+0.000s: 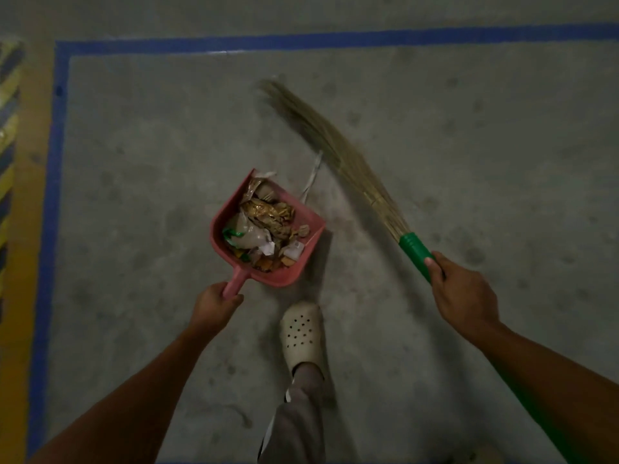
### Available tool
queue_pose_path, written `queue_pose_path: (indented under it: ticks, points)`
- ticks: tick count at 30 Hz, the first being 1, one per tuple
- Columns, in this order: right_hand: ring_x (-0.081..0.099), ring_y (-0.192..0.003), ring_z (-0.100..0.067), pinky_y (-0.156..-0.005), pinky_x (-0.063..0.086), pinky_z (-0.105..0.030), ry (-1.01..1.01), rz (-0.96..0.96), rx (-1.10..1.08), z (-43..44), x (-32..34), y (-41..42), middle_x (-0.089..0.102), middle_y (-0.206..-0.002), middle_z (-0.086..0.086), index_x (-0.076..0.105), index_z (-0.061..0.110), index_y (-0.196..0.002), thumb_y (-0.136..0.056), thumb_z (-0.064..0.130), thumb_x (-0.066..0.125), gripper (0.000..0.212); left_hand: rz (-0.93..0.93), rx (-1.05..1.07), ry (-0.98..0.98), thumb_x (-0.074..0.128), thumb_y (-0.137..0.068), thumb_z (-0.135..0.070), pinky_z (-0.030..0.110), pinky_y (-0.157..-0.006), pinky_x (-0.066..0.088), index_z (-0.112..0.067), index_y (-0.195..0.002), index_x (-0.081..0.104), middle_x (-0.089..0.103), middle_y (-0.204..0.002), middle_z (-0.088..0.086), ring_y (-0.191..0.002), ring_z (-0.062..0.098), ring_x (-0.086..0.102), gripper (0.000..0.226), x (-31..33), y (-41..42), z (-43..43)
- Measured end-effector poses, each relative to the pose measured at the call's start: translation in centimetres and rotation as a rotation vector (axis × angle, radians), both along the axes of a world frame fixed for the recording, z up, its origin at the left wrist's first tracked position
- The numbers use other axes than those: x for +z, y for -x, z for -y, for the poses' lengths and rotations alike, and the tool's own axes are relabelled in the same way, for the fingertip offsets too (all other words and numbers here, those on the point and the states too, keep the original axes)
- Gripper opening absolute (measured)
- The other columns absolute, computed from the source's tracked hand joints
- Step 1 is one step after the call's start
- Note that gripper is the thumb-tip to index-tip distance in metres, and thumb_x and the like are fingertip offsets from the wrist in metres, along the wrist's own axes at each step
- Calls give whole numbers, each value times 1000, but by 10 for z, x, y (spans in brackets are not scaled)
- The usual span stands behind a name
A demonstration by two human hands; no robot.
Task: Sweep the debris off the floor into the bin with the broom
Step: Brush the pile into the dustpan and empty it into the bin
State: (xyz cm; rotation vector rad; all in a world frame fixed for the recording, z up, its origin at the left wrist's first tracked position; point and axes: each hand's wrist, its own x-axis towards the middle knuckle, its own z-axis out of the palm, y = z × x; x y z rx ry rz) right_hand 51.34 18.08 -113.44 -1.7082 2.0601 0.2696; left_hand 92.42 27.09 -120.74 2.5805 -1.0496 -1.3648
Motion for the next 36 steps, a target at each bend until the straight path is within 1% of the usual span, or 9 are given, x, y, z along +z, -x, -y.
queue_pose_path:
  ticks: [5, 8, 12, 19, 22, 26, 29, 33, 36]
  points:
    - [42, -54, -20, -51, 32, -29, -78, -48, -17, 24, -35, -14, 51, -70, -4, 59, 17, -105, -104, 47, 24, 46, -19, 67, -166, 69, -88, -14, 26, -46, 37, -3, -92, 65, 55, -59, 7, -44, 19, 46, 12, -27, -43, -6]
    - [46, -52, -18, -48, 33, -27, -96, -46, 27, 33, -51, -23, 51, -64, -2, 58, 15, -97, -104, 47, 26, 46, -60, 81, -219, 67, -90, -14, 20, -36, 30, -5, -95, 65, 51, -57, 6, -38, 15, 40, 10, -39, -45, 13]
    - [55, -57, -25, -52, 43, -31, -118, -36, 50, 29, -61, -39, 55, -65, -4, 58, 14, -97, -104, 46, 27, 45, -100, 73, -185, 67, -91, -14, 19, -34, 30, -9, -98, 62, 51, -60, 7, -40, 15, 40, 10, -53, -30, 60]
    - [68, -84, -31, -66, 50, -34, -209, -9, 80, 17, -30, -48, 70, -91, -10, 59, 23, -118, -103, 49, 29, 42, -134, -18, -114, 62, -90, -14, 19, -35, 30, -10, -95, 63, 53, -60, 8, -39, 16, 41, 7, -35, 19, 134]
    - [69, -85, -27, -63, 43, -30, -217, 18, 38, 12, 5, -45, 70, -92, -7, 59, 24, -118, -104, 48, 29, 41, -138, -34, -91, 62, -88, -12, 20, -36, 32, -6, -95, 64, 55, -60, 8, -37, 16, 42, 10, -3, 43, 146]
    - [70, -85, -26, -67, 50, -32, -196, 49, -87, -4, 73, -28, 71, -91, -5, 60, 25, -116, -103, 50, 28, 42, -137, -86, -42, 61, -91, -9, 21, -39, 33, -9, -85, 61, 54, -62, 6, -44, 15, 44, 6, 71, 88, 152]
    - [69, -86, -28, -68, 50, -33, -174, 81, -184, -24, 139, 0, 72, -91, -7, 63, 25, -113, -103, 50, 31, 42, -148, -112, -8, 61, -91, -11, 25, -46, 38, -11, -92, 60, 56, -68, 8, -51, 18, 48, 1, 141, 127, 146]
    - [68, -89, -36, -72, 55, -37, -140, 275, -408, -62, 236, 53, 73, -97, -14, 73, 19, -109, -101, 48, 41, 44, -159, -141, 69, 62, -89, -12, 32, -52, 40, -11, -86, 59, 56, -69, 11, -54, 21, 48, 4, 248, 185, 127]
    - [69, -77, -36, -69, 58, -44, -70, 418, -551, -101, 309, 100, 73, -87, -17, 75, 18, -107, -101, 45, 45, 42, -187, -169, 148, 61, -89, -11, 29, -49, 40, -12, -81, 58, 55, -68, 10, -53, 20, 48, 8, 326, 238, 107]
